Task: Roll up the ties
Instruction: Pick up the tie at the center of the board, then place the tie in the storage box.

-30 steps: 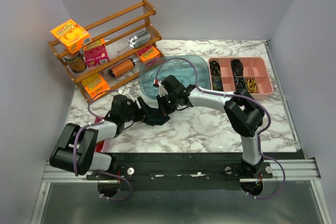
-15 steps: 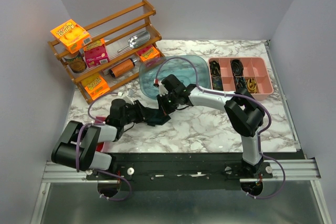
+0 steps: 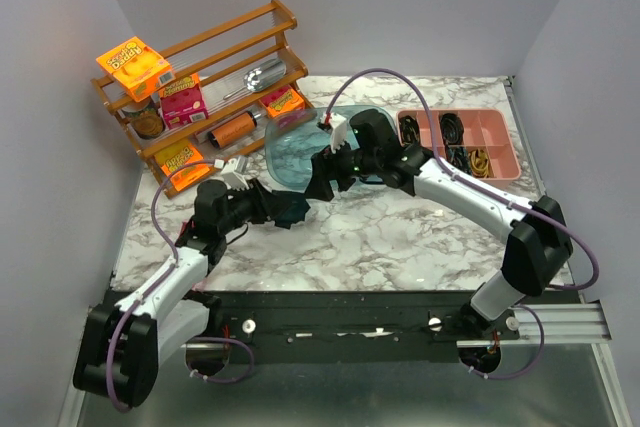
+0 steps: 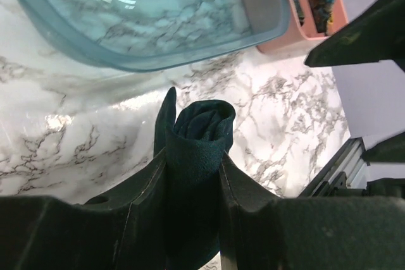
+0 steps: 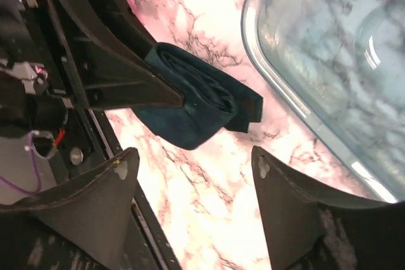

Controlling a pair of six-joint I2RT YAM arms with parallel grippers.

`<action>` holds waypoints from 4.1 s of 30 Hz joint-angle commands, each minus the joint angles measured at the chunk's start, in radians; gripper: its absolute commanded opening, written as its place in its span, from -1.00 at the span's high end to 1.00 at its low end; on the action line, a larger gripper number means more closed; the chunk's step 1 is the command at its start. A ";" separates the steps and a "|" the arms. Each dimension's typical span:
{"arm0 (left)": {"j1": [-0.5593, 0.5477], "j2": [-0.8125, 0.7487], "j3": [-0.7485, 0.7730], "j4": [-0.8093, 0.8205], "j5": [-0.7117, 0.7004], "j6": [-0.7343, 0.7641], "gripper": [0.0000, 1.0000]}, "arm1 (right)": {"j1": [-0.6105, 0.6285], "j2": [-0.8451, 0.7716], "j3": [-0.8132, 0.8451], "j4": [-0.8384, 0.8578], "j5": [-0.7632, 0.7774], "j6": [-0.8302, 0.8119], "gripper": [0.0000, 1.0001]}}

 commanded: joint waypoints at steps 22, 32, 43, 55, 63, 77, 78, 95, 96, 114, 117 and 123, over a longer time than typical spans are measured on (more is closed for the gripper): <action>-0.128 -0.140 0.245 -0.231 0.188 0.030 1.00 | -0.018 -0.094 -0.034 0.053 -0.295 -0.163 -1.00; -0.179 -0.097 0.290 -0.298 0.194 0.078 1.00 | -0.020 -0.172 -0.050 0.030 -0.127 -0.217 -1.00; -0.208 -0.102 0.285 -0.220 0.266 0.067 1.00 | -0.020 -0.123 -0.054 0.042 -0.338 -0.231 -0.99; -0.258 -0.160 0.275 -0.159 0.324 0.064 1.00 | -0.020 -0.096 -0.059 -0.022 -0.429 -0.280 -0.99; -0.266 -0.183 0.284 -0.191 0.297 0.087 1.00 | -0.021 -0.100 -0.079 -0.134 -0.494 -0.335 -0.93; -0.269 -0.205 0.281 -0.202 0.266 0.096 1.00 | -0.024 -0.157 -0.168 -0.170 -0.522 -0.328 -0.66; -0.271 -0.203 0.279 -0.202 0.265 0.096 1.00 | -0.024 -0.160 -0.166 -0.168 -0.522 -0.326 -0.64; -0.282 -0.203 0.282 -0.246 0.179 0.121 1.00 | -0.023 -0.146 -0.136 -0.108 -0.654 -0.217 -0.14; -0.282 -0.203 0.282 -0.248 0.177 0.121 1.00 | -0.023 -0.145 -0.134 -0.108 -0.654 -0.214 -0.13; -0.305 -0.186 0.293 -0.289 0.128 0.144 1.00 | -0.023 -0.089 -0.074 -0.061 -0.642 -0.124 0.31; -0.308 -0.188 0.292 -0.291 0.119 0.145 1.00 | -0.023 -0.086 -0.082 -0.029 -0.634 -0.099 0.65; -0.312 -0.194 0.299 -0.314 0.081 0.159 1.00 | -0.023 -0.108 -0.108 0.005 -0.547 -0.070 0.99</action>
